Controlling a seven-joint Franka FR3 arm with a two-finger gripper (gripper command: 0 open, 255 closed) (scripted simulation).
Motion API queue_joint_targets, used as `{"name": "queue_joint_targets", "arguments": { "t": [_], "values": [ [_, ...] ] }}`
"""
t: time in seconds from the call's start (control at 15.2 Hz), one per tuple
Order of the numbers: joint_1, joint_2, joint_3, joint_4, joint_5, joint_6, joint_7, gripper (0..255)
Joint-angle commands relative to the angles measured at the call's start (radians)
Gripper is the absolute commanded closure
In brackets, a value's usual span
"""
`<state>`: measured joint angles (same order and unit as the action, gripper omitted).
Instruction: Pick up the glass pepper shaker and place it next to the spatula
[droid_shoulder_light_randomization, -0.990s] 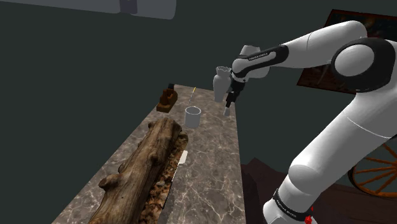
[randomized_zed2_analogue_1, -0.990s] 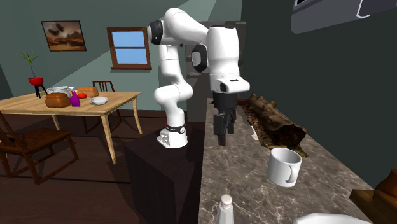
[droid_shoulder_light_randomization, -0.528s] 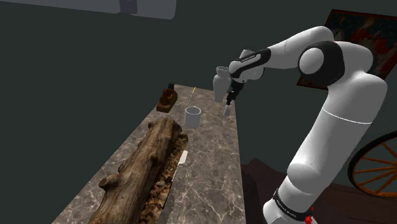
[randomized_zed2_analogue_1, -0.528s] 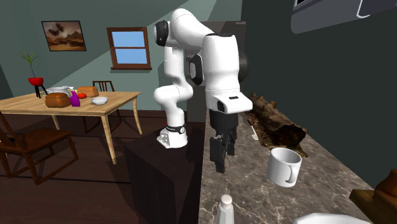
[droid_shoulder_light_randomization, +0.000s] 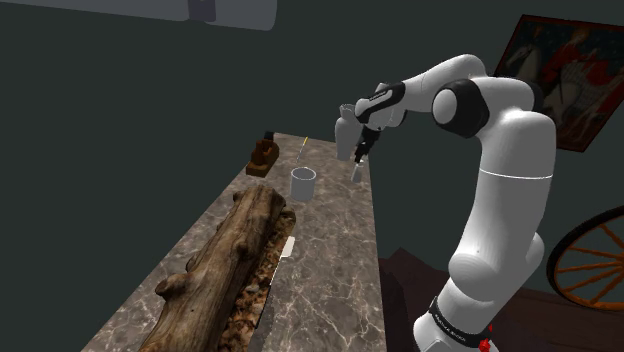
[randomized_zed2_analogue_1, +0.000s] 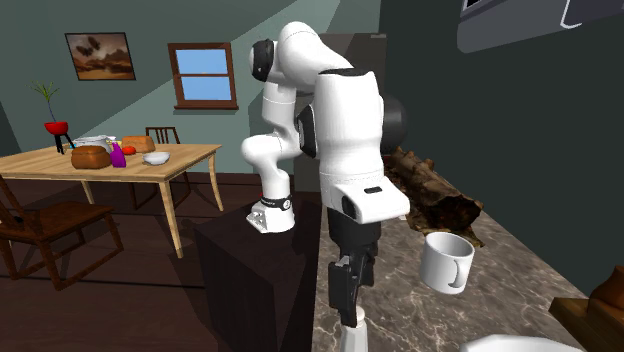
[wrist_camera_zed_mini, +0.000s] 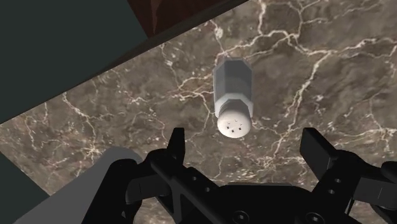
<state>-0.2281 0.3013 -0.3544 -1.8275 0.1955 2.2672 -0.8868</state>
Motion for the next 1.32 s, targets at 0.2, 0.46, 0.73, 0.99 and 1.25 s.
{"name": "queue_joint_targets", "arguments": {
  "t": [0.2, 0.46, 0.73, 0.99, 1.25],
  "values": [
    [-0.008, 0.048, 0.01, 0.0, 0.024, 0.046, -0.015, 0],
    [-0.01, 0.062, 0.013, -0.002, 0.031, 0.061, -0.02, 0],
    [-0.01, 0.062, 0.013, -0.002, 0.031, 0.061, -0.02, 0],
    [-0.01, 0.062, 0.013, -0.002, 0.031, 0.061, -0.02, 255],
    [-0.011, 0.062, 0.013, -0.002, 0.031, 0.061, -0.02, 255]
  ]
}}
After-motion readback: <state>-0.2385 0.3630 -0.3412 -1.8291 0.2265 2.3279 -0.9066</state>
